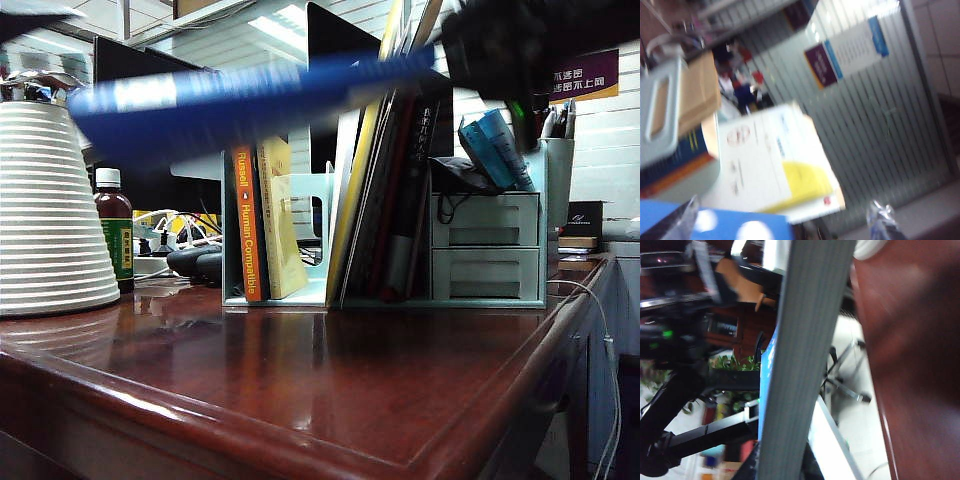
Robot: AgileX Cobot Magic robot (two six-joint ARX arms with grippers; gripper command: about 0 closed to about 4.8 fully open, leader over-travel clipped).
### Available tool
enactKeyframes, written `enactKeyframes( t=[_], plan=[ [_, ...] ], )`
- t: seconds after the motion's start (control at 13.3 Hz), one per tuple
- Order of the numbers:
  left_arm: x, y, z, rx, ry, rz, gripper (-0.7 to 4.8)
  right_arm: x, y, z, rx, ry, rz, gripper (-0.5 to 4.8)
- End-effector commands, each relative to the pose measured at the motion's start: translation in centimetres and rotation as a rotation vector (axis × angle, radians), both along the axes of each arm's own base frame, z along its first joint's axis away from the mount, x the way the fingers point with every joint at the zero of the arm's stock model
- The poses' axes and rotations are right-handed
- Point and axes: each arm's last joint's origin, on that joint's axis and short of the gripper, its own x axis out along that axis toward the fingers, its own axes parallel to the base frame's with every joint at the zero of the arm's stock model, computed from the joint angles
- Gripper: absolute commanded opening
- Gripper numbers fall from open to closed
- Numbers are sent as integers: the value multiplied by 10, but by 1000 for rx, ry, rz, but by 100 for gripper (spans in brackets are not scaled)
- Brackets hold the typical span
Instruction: Pick up the blue book and put it on the bookshelf.
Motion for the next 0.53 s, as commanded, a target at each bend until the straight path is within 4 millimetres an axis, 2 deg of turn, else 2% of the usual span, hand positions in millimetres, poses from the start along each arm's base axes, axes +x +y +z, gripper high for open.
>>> enactKeyframes(
  t=[0.08,0.15,0.23,0.53],
  plan=[
    [-1,3,-1,15,16,2,479,5,10,40,101,-181,58,-6],
    [-1,3,-1,16,16,-4,479,8,14,55,126,-225,32,-6],
    [-2,3,1,14,-10,-6,479,12,15,81,154,-344,-14,-6],
    [-5,3,12,-6,-120,-11,479,16,16,109,206,-529,-199,-6]
  ],
)
